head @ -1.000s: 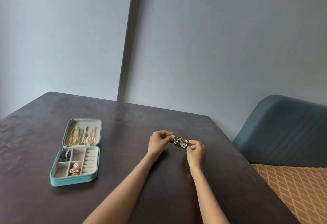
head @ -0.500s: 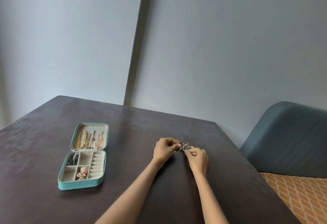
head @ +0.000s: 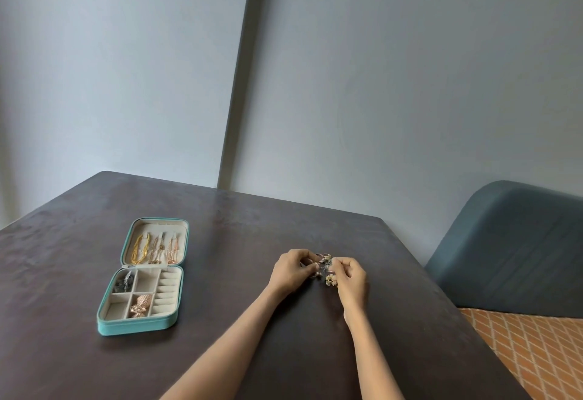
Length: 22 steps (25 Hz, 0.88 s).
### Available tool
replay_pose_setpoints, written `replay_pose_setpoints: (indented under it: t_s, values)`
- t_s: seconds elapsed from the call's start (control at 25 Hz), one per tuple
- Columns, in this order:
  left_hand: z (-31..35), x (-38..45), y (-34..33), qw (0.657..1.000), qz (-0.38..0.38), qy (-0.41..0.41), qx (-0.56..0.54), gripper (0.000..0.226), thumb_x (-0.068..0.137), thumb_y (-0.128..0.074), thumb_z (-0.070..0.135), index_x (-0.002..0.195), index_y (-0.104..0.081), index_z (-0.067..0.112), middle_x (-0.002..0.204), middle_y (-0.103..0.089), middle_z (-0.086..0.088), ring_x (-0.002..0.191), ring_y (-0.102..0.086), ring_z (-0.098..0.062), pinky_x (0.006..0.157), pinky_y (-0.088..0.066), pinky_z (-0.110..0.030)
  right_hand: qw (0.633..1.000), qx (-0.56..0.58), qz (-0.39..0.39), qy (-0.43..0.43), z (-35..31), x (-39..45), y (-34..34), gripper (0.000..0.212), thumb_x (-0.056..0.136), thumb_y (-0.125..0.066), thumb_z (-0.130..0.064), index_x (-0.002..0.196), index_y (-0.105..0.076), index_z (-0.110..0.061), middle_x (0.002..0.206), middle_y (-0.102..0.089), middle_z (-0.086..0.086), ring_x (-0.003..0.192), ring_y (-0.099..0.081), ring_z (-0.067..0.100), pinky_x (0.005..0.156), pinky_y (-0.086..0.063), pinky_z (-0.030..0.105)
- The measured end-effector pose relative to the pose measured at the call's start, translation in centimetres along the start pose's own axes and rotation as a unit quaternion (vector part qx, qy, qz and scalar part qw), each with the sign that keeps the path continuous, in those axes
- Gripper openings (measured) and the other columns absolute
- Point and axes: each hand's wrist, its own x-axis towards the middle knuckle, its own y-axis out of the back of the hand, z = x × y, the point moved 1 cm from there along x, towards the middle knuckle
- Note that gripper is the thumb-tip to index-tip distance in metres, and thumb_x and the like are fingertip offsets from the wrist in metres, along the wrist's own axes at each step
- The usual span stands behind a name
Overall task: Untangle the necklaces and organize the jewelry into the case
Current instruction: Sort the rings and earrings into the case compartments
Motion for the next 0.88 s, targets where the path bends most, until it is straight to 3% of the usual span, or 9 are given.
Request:
replay_pose_setpoints:
  t_s: [0.12,0.24,0.36,0.56,0.68,0.76,0.88]
  values:
    - [0.0,0.0,0.0,1.000,0.017,0.003,-0.015,0.013,0.085,-0.063,0.024,0.095,-0.072,0.025,0.081,-0.068,0.011,0.074,-0.057,-0.004,0.072,-0.043,-0.021,1.000,0.022,-0.012,-0.001,0.3,0.3,0.2,0.011,0.086,-0.064,-0.013,0.080,-0.062,-0.023,0.080,-0.070,0.001,0.065,-0.060,0.011,0.059,-0.047,0.028]
    - [0.0,-0.1,0.0,1.000,0.025,-0.001,-0.016,0.013,0.086,-0.062,0.022,0.094,-0.072,0.025,0.081,-0.068,0.011,0.074,-0.058,-0.003,0.071,-0.042,-0.020,0.998,-0.057,-0.018,-0.010,0.7,0.8,0.1,0.013,0.086,-0.062,-0.012,0.086,-0.059,-0.025,0.088,-0.070,0.000,0.073,-0.063,0.015,0.071,-0.053,0.035]
    - [-0.4,0.2,-0.1,0.999,0.025,-0.007,-0.024,0.011,0.086,-0.064,0.023,0.092,-0.072,0.025,0.086,-0.071,0.008,0.075,-0.060,-0.006,0.075,-0.047,-0.023,0.996,-0.082,-0.031,-0.001,0.7,0.9,0.0,0.015,0.084,-0.062,-0.010,0.092,-0.060,-0.022,0.094,-0.070,-0.002,0.082,-0.065,0.016,0.079,-0.053,0.033]
    - [-0.8,0.4,-0.2,0.997,0.041,-0.009,-0.071,0.008,0.084,-0.067,0.020,0.088,-0.073,0.023,0.076,-0.070,0.006,0.066,-0.061,-0.004,0.074,-0.054,-0.030,0.998,-0.058,-0.006,0.009,0.1,-0.2,0.9,0.023,0.081,-0.055,0.001,0.093,-0.058,-0.019,0.096,-0.055,0.003,0.078,-0.053,0.014,0.064,-0.041,0.015]
    - [-0.8,0.4,-0.1,0.995,0.049,-0.009,-0.085,0.009,0.085,-0.067,0.018,0.090,-0.074,0.019,0.072,-0.069,0.007,0.056,-0.056,0.007,0.065,-0.049,-0.020,0.995,-0.095,-0.011,0.032,0.1,-0.8,1.5,0.017,0.079,-0.060,-0.001,0.088,-0.058,-0.016,0.085,-0.046,-0.001,0.076,-0.049,0.018,0.062,-0.035,0.019]
    - [-0.8,0.3,-0.1,0.994,0.051,-0.010,-0.097,0.008,0.085,-0.067,0.016,0.089,-0.074,0.018,0.069,-0.067,0.008,0.053,-0.054,0.008,0.060,-0.044,-0.013,0.989,-0.139,-0.028,0.042,0.3,-1.3,1.6,0.013,0.078,-0.067,-0.007,0.087,-0.062,-0.015,0.080,-0.053,-0.001,0.076,-0.053,0.019,0.067,-0.039,0.022]
    - [-0.7,0.0,0.2,0.991,0.052,-0.004,-0.127,0.007,0.084,-0.068,0.014,0.088,-0.074,0.018,0.074,-0.070,0.003,0.060,-0.058,0.005,0.066,-0.047,-0.015,0.984,-0.164,-0.059,0.038,0.2,-1.2,1.5,0.011,0.077,-0.071,-0.014,0.088,-0.072,-0.012,0.082,-0.070,0.005,0.081,-0.064,0.019,0.080,-0.049,0.030]
